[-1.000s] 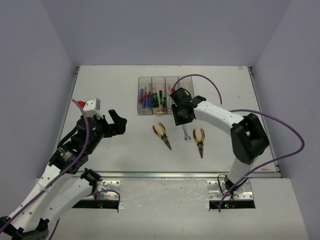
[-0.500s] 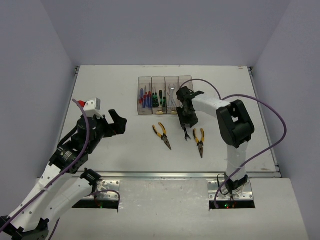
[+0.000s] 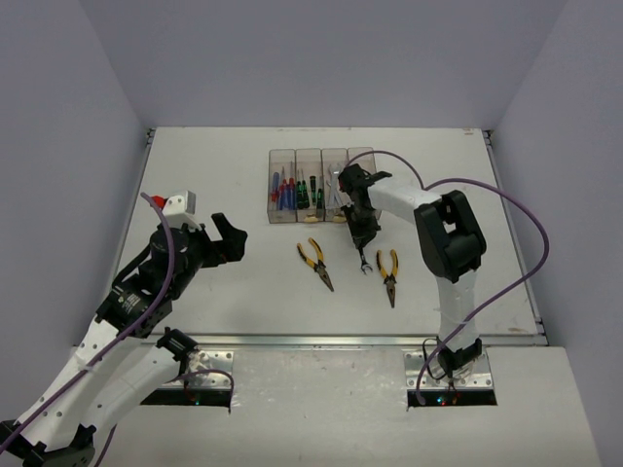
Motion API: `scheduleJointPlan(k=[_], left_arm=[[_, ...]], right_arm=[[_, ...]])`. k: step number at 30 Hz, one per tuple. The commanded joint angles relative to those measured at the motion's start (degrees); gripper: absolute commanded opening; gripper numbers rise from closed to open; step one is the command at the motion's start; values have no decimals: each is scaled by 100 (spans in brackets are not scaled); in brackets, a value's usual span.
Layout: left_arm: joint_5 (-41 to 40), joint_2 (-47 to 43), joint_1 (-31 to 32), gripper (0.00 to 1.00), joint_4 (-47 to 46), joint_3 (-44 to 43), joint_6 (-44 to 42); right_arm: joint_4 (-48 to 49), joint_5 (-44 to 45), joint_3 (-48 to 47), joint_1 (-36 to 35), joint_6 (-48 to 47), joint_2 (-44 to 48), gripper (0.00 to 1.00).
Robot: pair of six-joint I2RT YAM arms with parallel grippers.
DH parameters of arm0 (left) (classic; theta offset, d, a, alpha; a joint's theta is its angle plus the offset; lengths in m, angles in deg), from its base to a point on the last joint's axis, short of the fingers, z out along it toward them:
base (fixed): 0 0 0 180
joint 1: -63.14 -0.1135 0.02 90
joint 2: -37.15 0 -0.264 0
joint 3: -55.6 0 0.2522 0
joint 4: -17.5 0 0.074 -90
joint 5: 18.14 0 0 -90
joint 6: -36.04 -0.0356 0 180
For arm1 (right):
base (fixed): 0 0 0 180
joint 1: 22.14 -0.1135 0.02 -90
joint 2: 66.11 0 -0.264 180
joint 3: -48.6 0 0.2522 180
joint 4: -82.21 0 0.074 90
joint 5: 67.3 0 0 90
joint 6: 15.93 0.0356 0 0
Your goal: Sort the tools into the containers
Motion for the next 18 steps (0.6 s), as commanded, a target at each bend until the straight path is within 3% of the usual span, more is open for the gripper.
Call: scheduleJointPlan(k=[1, 3, 8, 18], left_arm=[[8, -22, -39, 100, -244, -7, -5], [6, -31, -39, 100, -244, -7, -5], [6, -40, -39, 100, -237, -6, -5], [6, -36, -39, 100, -244, 4, -5]], right_arm=[[149, 126, 191, 16, -43, -157, 8], [166, 62, 227, 16, -39, -79, 0], [633, -385, 756, 14, 85, 676, 0], [993, -425, 1590, 7, 333, 1924, 0]])
